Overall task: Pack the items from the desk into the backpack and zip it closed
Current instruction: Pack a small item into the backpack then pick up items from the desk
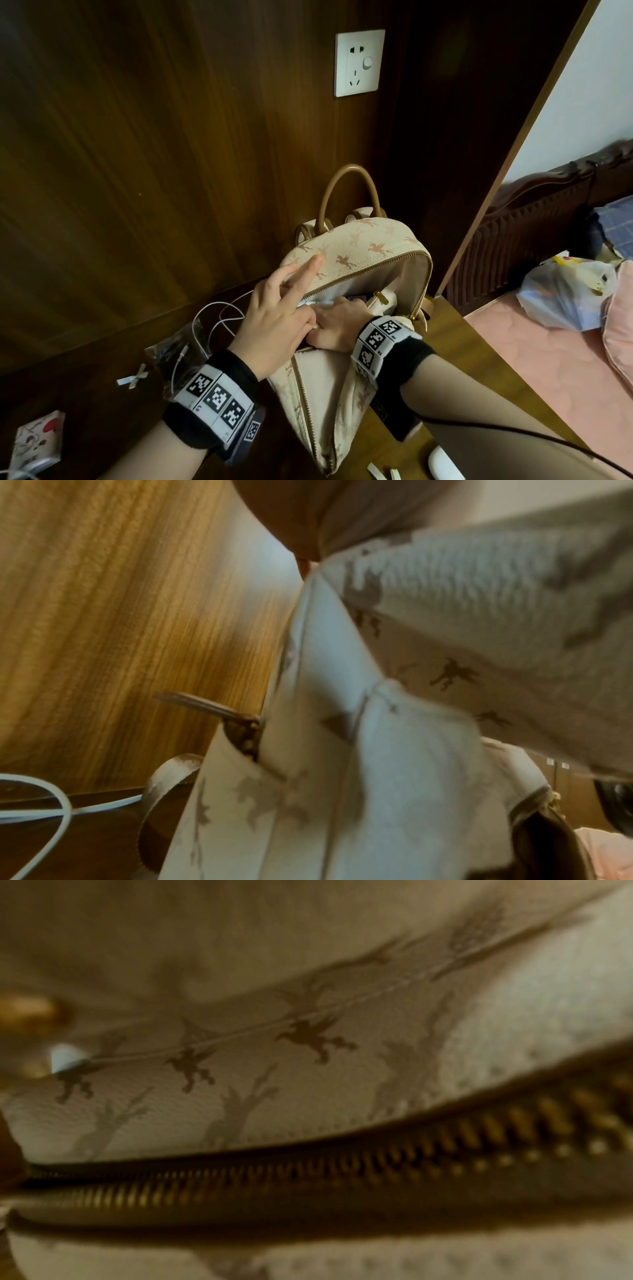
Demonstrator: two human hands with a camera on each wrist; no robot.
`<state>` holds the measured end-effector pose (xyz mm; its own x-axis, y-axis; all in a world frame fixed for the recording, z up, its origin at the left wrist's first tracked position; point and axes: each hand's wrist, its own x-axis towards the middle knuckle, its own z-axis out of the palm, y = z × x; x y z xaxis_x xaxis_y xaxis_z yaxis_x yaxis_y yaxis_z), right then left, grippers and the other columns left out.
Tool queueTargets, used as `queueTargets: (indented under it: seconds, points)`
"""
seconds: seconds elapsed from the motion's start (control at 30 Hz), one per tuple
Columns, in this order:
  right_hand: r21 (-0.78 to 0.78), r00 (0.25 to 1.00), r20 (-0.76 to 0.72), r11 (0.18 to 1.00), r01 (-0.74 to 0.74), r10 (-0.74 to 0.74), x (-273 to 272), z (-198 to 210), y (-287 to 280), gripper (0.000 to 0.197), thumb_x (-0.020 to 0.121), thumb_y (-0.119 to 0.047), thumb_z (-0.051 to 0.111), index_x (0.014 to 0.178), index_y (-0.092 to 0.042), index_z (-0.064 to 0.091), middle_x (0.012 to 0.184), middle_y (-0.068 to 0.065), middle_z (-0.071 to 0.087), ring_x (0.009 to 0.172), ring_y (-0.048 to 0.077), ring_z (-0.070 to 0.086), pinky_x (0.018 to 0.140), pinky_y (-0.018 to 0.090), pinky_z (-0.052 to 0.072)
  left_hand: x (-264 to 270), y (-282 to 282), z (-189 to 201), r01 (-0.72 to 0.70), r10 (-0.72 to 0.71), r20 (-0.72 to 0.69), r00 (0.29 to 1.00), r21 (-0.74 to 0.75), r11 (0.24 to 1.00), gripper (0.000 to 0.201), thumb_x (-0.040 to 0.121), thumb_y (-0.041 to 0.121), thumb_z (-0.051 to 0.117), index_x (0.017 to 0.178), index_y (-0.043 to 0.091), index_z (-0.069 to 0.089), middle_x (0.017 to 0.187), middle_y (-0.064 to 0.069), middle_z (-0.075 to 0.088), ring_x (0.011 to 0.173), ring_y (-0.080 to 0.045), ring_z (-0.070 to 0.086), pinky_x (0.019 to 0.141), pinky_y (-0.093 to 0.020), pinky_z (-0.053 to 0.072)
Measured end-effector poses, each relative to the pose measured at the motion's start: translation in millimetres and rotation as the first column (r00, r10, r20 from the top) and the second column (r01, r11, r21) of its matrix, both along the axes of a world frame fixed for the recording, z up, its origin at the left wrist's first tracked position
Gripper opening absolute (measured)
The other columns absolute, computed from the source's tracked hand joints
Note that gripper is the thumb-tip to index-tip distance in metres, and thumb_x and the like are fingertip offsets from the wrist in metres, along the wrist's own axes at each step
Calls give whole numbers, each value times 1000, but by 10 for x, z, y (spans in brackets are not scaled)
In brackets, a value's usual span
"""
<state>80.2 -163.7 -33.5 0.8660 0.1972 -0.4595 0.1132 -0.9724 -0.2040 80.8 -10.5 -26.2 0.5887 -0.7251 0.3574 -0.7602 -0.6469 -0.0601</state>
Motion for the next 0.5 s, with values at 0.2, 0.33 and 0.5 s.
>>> queueTargets:
  seconds: [0.2, 0.33, 0.5]
  points:
    - [44, 994, 111, 999, -1, -4, -94, -59, -40, 55, 81, -58, 37, 132, -38, 39, 140, -2, 46, 124, 29, 40, 92, 45, 31, -7, 13, -7, -8, 7, -7, 1000, -17, 1000, 13, 77, 32, 69, 69, 27, 61, 158, -2, 11, 131, -32, 33, 92, -47, 44]
    - [53, 976, 208, 997, 49, -59, -140, -143, -51, 75, 79, -75, 27, 141, -33, 31, 138, -1, 51, 125, 27, 43, 98, 44, 31, 13, 35, -13, -12, 12, 1, 1000, -52, 999, 12, 78, 32, 68, 69, 28, 62, 158, 0, 12, 132, -30, 30, 96, -46, 40]
    - [92, 947, 314, 995, 45, -72, -255, -73, -86, 77, 78, -80, 27, 133, -29, 45, 114, 4, 66, 111, 25, 55, 95, 39, 37, 27, 39, 3, -42, 41, -19, 999, -62, 997, 12, 76, 31, 70, 67, 29, 62, 158, 2, 12, 133, -29, 30, 96, -48, 41]
